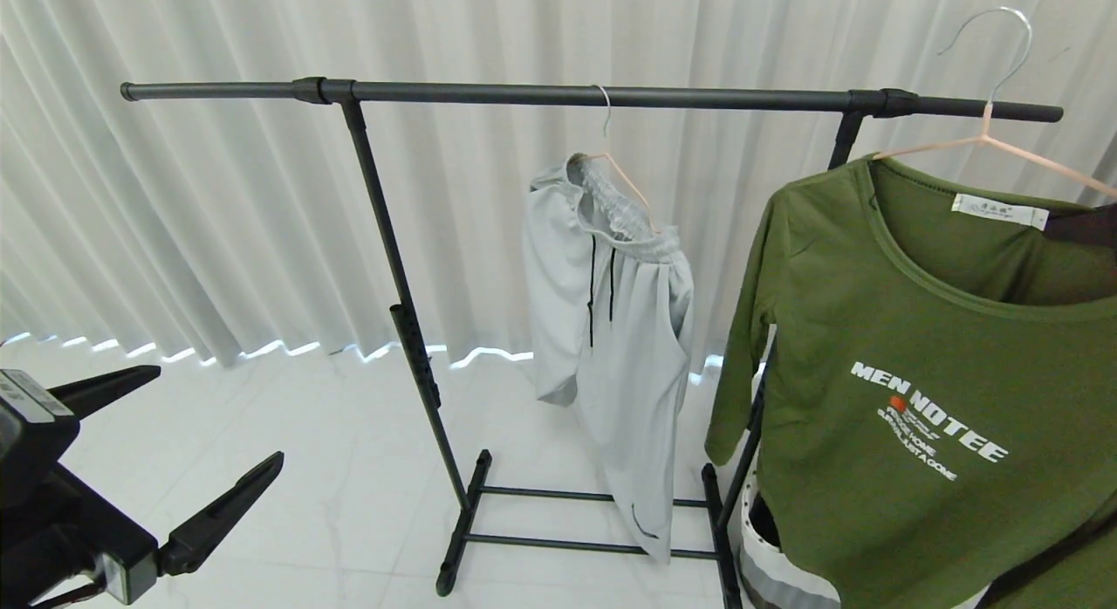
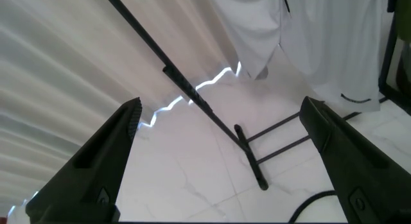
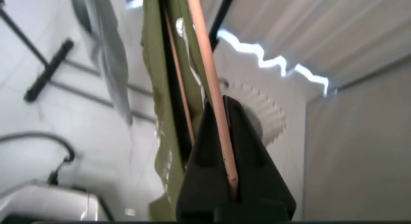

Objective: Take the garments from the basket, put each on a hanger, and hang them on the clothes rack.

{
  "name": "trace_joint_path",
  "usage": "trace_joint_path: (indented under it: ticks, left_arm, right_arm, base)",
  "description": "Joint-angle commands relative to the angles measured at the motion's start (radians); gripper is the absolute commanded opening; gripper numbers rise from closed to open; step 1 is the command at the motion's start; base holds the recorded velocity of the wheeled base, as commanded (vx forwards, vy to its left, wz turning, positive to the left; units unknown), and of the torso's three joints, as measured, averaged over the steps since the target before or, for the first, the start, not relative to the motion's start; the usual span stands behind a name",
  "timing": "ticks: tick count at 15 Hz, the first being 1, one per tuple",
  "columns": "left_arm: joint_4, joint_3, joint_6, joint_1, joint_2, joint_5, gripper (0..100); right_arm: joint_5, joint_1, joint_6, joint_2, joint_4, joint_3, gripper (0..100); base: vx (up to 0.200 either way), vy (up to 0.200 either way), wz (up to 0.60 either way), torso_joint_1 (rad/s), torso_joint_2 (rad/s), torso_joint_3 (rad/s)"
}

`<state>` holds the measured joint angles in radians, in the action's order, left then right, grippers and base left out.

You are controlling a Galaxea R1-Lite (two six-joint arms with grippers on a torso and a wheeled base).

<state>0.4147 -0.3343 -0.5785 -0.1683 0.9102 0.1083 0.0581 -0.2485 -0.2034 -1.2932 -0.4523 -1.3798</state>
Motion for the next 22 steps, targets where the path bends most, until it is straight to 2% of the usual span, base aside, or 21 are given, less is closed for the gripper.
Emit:
trace_joint_path:
  ticks: [1, 11, 14, 17, 19, 22]
  left_arm:
    - [-0.001, 0.001, 0.0, 0.0, 0.003, 0.001, 100]
    - [-0.001, 0.001, -0.003, -0.002, -0.004, 0.001, 100]
    - [-0.001, 0.001, -0.003, -0.004, -0.004, 0.002, 100]
    - [-0.001, 0.003, -0.007, -0.017, -0.004, 0.002, 100]
    - [-0.001, 0.001, -0.007, -0.017, -0.005, 0.002, 100]
    - [-0.001, 0.001, -0.009, -0.02, -0.007, 0.002, 100]
  right_arm:
    - [0.0, -0.009, -0.001, -0.034, 0.012, -0.001, 0]
    - [0.0, -0.023, 0.002, -0.11, 0.106, 0.007, 0]
    - [0.0, -0.023, 0.016, -0.135, 0.109, 0.002, 0]
    - [0.006, -0.023, 0.067, -0.167, 0.112, 0.002, 0]
    - [0.016, -0.021, 0.099, -0.206, 0.165, -0.008, 0]
    - [0.032, -0.02, 0.101, -0.245, 0.179, -0.018, 0]
  base:
    - [0.2, 0.0, 0.0, -0.017, 0.0, 0.002]
    - [0.2, 0.0, 0.0, 0.006, 0.0, 0.003]
    - [0.0, 0.0, 0.0, 0.0, 0.0, 0.0]
    - [0.0, 0.0, 0.0, 0.0, 0.0, 0.0]
    - [0.0, 0.0, 0.0, 0.0, 0.0, 0.0]
    - [0.0, 0.0, 0.0, 0.0, 0.0, 0.0]
